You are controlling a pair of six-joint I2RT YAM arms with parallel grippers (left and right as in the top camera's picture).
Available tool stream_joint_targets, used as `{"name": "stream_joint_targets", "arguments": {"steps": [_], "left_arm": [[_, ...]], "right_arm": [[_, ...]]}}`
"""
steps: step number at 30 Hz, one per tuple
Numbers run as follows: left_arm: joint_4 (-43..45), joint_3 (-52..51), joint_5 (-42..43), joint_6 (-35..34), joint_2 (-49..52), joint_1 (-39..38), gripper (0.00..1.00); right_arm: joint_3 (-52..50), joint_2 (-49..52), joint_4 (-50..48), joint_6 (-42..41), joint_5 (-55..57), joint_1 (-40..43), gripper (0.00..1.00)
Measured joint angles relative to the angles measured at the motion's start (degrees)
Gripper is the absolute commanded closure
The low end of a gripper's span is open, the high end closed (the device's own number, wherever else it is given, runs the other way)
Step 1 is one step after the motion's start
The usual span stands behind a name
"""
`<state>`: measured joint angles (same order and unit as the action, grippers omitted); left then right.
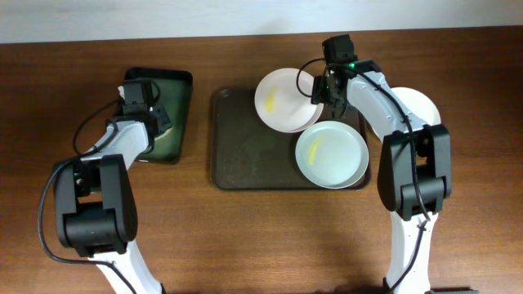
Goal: Clean dirty plates on tray and stack at the side
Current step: 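Grasp the rim of the back-left white plate with right gripper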
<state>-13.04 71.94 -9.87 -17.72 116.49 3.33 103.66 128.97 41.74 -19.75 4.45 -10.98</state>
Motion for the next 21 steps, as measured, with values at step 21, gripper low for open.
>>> {"name": "stream_joint_targets", "arguments": {"steps": [21], "left_arm": [[-11.0,1.3,1.6,-15.0,-0.9,0.1,1.0]], "right_arm": [[-0.2,1.0,0.0,0.0,-4.5,-0.4,0.32]]}}
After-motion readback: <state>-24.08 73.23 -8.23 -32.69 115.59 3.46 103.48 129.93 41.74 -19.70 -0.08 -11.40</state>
